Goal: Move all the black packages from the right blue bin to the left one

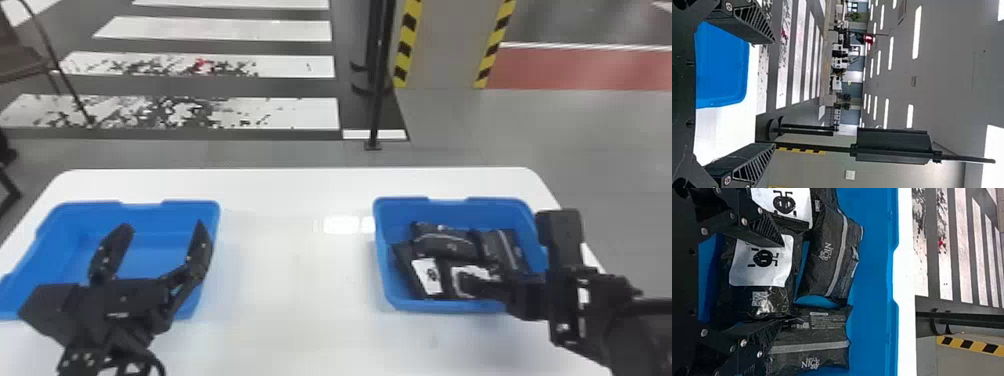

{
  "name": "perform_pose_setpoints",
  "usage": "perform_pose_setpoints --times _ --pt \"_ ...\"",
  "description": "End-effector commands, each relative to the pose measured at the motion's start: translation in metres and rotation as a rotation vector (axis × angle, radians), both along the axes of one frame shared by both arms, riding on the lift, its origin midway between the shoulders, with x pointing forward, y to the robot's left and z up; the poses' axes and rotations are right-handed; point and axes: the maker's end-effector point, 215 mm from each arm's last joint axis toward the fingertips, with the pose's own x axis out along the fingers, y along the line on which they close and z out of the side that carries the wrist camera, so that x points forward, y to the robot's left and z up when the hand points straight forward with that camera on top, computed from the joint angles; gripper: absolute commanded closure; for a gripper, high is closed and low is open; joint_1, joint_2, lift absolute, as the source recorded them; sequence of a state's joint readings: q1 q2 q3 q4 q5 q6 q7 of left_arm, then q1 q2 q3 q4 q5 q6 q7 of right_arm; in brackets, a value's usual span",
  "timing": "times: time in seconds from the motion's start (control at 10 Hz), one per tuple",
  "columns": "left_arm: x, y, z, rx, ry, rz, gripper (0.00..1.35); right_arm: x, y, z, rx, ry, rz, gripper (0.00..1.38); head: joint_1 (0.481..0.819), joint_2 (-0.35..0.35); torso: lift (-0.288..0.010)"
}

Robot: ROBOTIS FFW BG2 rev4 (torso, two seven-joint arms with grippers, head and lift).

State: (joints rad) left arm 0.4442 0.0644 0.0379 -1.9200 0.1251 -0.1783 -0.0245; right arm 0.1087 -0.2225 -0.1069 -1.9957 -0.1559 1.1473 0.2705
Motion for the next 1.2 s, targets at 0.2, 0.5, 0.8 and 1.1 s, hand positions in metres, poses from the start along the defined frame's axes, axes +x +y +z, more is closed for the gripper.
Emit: perform_pose_setpoints --times 0.2,0.5,0.8,1.1 --pt "-0.002 0.001 0.0 -0.01 -0.009 0.003 0.11 -0.005 0.024 0.0 0.098 -0.015 0.027 1.14 0.695 -0.012 -0.154" --pt "-0.003 -0.004 0.006 -0.016 -0.034 -0.001 0.11 0.011 0.017 0.027 0.142 -0.126 0.003 1.14 0.695 0.001 -0.154" --pt "-0.005 -0.013 0.017 -0.059 -0.075 -0.01 0.12 0.033 0.051 0.077 0.336 -0.265 0.047 1.14 0.695 0.0 -0.154" --pt "-0.009 -0.052 0.028 -0.245 -0.105 -0.082 0.13 0.037 0.165 0.115 0.706 -0.266 0.248 1.14 0.695 0.052 -0.154"
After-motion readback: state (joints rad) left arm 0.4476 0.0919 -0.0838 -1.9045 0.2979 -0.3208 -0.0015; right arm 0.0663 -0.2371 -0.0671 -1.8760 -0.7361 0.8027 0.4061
